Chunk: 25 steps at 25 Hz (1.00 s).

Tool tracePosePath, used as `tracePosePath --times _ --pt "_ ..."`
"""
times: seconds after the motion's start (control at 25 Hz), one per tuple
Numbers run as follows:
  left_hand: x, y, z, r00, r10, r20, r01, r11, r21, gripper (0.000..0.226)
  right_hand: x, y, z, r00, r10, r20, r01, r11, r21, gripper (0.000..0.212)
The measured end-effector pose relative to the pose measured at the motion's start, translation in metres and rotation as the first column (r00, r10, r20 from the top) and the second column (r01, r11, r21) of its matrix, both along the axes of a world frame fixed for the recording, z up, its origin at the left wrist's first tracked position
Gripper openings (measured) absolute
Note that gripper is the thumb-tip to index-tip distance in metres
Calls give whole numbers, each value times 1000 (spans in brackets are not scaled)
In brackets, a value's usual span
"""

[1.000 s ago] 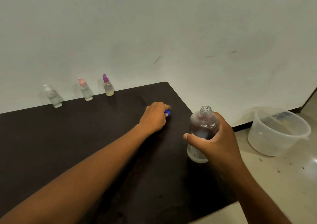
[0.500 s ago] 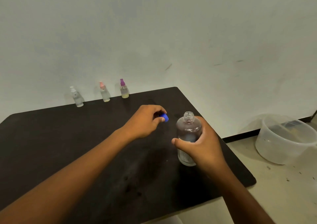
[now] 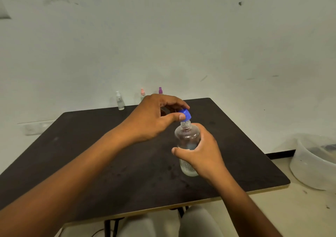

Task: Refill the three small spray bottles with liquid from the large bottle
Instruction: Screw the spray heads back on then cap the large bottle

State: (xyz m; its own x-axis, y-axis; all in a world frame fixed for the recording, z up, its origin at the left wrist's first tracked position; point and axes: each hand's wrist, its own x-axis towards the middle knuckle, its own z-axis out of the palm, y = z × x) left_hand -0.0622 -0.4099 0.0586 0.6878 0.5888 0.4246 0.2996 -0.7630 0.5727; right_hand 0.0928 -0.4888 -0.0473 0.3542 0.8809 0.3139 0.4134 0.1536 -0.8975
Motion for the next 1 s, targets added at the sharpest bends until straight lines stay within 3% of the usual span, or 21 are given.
tracePosePath --times 0.24,0.44,0.68,0.8,1.0 --pt "-29 -10 3 994 84 -69 -78 994 78 23 -30 -3 8 999 39 26 -40 999 31 54" --pt "-29 -17 4 985 170 -7 -169 983 68 15 -39 -3 9 1000 24 19 -25 999 48 51" --pt "-27 -17 7 994 109 -27 -109 994 1 21 -38 -6 12 999 50 -19 -49 997 53 50" --pt "-30 -16 7 999 39 12 -37 994 -99 30 -36 -5 16 997 64 -52 -61 996 67 50" --pt "-21 -14 5 981 88 170 -87 996 -17 16 -35 -3 25 996 84 -26 -82 995 62 51"
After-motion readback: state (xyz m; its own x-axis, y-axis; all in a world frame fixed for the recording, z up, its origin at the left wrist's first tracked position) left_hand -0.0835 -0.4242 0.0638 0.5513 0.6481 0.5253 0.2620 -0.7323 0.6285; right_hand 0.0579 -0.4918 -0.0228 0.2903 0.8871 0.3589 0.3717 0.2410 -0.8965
